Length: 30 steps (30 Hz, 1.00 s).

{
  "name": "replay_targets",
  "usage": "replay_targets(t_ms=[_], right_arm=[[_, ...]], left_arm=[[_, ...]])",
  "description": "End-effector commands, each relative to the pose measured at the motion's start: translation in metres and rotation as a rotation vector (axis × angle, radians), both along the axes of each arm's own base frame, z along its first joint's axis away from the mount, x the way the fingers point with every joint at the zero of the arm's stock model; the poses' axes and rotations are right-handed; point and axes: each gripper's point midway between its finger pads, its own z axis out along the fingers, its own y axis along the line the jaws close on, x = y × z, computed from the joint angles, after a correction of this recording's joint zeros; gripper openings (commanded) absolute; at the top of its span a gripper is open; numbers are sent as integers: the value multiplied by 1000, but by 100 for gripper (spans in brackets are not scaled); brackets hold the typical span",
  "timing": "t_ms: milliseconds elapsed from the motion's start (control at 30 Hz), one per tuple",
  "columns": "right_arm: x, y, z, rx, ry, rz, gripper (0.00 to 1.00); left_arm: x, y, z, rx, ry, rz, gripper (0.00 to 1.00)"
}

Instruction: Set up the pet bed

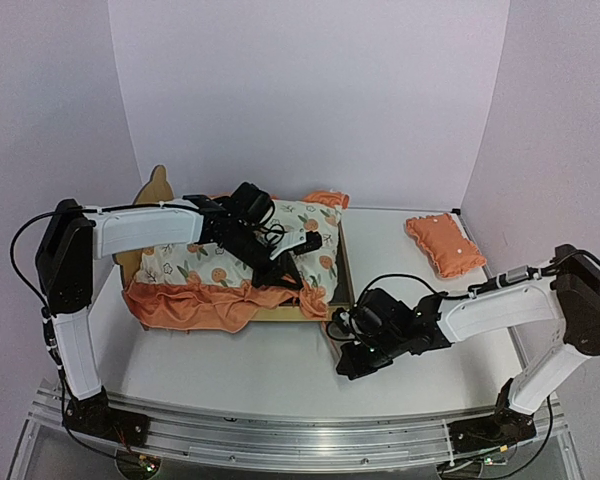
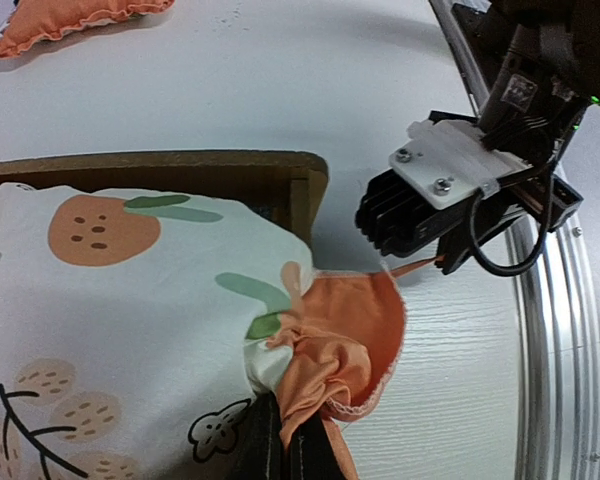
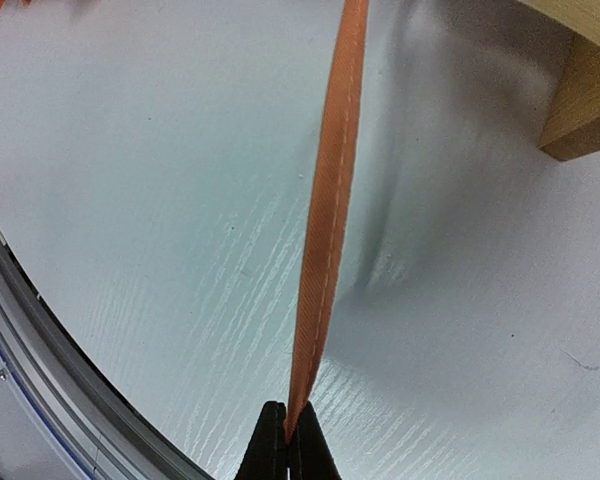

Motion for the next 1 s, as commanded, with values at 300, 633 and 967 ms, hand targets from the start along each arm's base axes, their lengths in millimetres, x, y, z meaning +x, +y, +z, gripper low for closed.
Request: replay_targets(t_ms=[300, 633, 967], right_arm=[[-10, 7, 12, 26, 25, 63, 12], [4, -1, 61, 84, -153, 41, 42], [36, 92, 120, 404, -388, 14, 40]], left_arm=[[-32, -9, 29, -74, 185, -67, 0], [-26, -17, 12, -50, 246, -39, 0], [-23, -20, 10, -51, 279, -17, 0]])
